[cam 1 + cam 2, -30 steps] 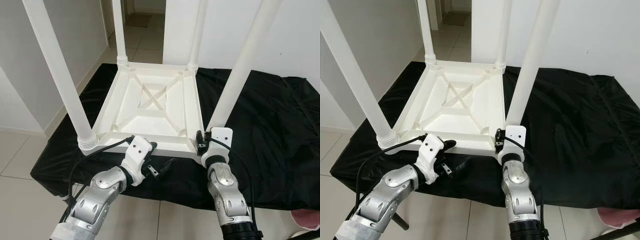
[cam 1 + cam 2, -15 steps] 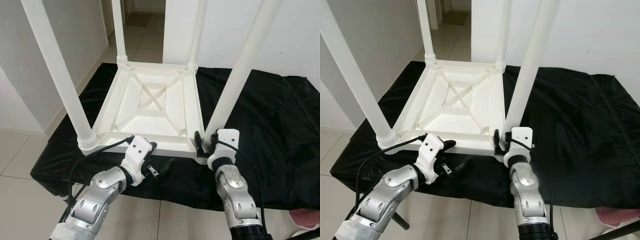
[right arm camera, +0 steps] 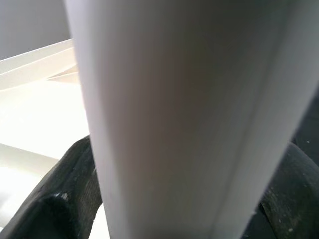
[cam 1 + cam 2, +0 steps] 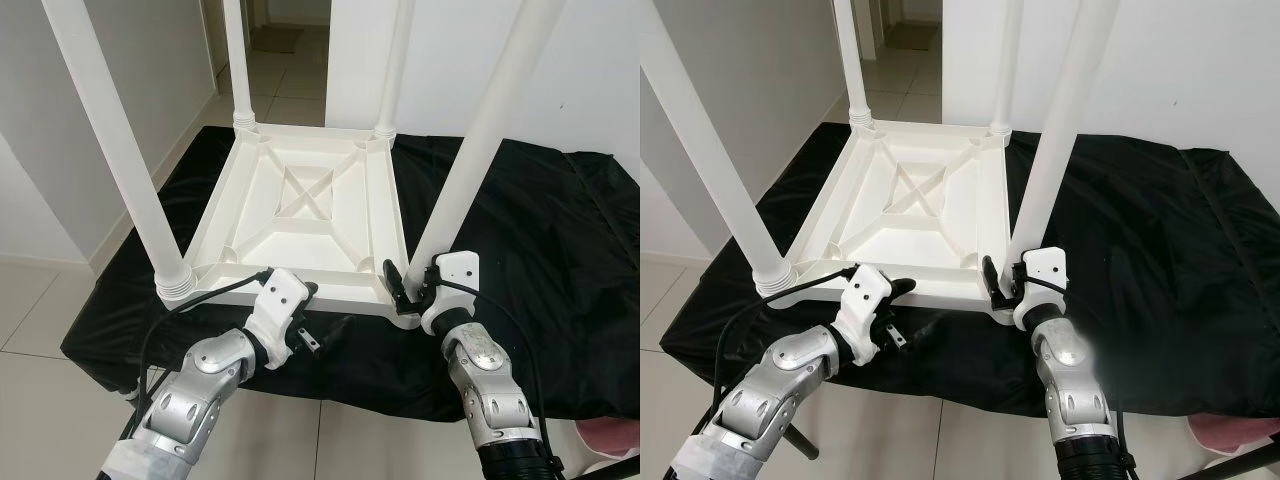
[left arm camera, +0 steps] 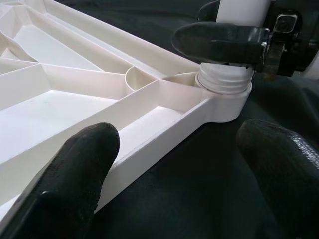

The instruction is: Building children table

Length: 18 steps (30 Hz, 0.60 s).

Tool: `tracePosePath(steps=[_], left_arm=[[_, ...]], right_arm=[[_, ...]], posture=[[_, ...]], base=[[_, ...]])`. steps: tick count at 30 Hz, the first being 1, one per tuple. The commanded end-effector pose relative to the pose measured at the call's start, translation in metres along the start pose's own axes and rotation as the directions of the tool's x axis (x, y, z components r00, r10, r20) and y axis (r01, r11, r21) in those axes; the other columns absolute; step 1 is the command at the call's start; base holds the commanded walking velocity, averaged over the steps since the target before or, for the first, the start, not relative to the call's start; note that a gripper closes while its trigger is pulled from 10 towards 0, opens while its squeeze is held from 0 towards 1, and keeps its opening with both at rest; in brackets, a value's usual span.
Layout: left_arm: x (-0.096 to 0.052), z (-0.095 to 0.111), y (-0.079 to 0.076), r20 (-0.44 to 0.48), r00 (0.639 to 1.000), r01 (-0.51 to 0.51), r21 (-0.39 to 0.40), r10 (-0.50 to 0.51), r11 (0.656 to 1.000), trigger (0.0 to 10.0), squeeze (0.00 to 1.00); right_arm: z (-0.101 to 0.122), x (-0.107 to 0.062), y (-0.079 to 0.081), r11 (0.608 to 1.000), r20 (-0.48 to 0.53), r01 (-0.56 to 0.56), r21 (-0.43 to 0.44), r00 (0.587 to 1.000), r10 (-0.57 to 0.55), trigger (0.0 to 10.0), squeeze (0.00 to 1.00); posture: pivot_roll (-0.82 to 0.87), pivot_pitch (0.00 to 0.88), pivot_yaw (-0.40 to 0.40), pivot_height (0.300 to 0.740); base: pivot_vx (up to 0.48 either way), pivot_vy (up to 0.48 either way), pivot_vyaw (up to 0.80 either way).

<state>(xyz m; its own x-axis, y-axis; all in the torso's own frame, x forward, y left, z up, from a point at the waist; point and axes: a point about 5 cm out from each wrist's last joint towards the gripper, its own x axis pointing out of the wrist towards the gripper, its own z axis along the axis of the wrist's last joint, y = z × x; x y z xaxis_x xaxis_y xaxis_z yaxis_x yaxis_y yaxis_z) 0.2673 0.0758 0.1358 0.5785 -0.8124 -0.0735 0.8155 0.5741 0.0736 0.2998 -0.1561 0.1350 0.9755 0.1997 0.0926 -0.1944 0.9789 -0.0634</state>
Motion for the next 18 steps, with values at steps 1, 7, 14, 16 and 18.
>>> tracePosePath(steps=[1, 7, 14, 16, 18], left_arm=[[-0.0012, 0.0021, -0.0003, -0.006, 1.0, 0.031, 0.014, -0.031, 0.999, 10.0, 0.0], [-0.0026, 0.0032, 0.0002, -0.013, 0.999, 0.033, 0.024, -0.032, 0.999, 10.0, 0.0], [-0.0017, 0.0027, -0.0008, -0.003, 1.0, 0.007, 0.012, -0.007, 1.0, 10.0, 0.0], [-0.0017, 0.0025, -0.0013, -0.002, 1.0, 0.007, 0.012, -0.007, 1.0, 10.0, 0.0], [-0.0016, 0.0026, -0.0015, -0.001, 1.0, 0.008, 0.011, -0.007, 1.0, 10.0, 0.0]], right_arm=[[0.0003, 0.0032, 0.0053, 1.0, 0.008, -0.024, -0.006, 1.0, 0.024, 10.0, 0.0], [0.0028, 0.0083, 0.0078, 0.999, 0.026, -0.038, 0.006, 0.999, 0.038, 10.0, 0.0], [0.0026, 0.0082, 0.0036, 0.998, 0.023, -0.069, -0.009, 0.997, 0.069, 10.0, 0.0], [0.0029, 0.0076, 0.001, 0.997, 0.025, -0.077, -0.017, 0.997, 0.077, 10.0, 0.0], [0.0032, 0.0075, -0.0014, 0.996, 0.026, -0.084, -0.024, 0.996, 0.084, 10.0, 0.0]], posture=[[-0.07, 0.0, 0.046, 0.74], [-0.06, 0.0, 0.023, 0.74], [-0.05, 0.0, 0.006, 0.74], [-0.05, 0.0, 0.008, 0.74], [-0.05, 0.0, 0.006, 0.74]], base=[[0.0, 0.0, 0.0], [0.0, 0.0, 0.0], [0.0, 0.0, 0.0], [0.0, 0.0, 0.0], [0.0, 0.0, 0.0]])
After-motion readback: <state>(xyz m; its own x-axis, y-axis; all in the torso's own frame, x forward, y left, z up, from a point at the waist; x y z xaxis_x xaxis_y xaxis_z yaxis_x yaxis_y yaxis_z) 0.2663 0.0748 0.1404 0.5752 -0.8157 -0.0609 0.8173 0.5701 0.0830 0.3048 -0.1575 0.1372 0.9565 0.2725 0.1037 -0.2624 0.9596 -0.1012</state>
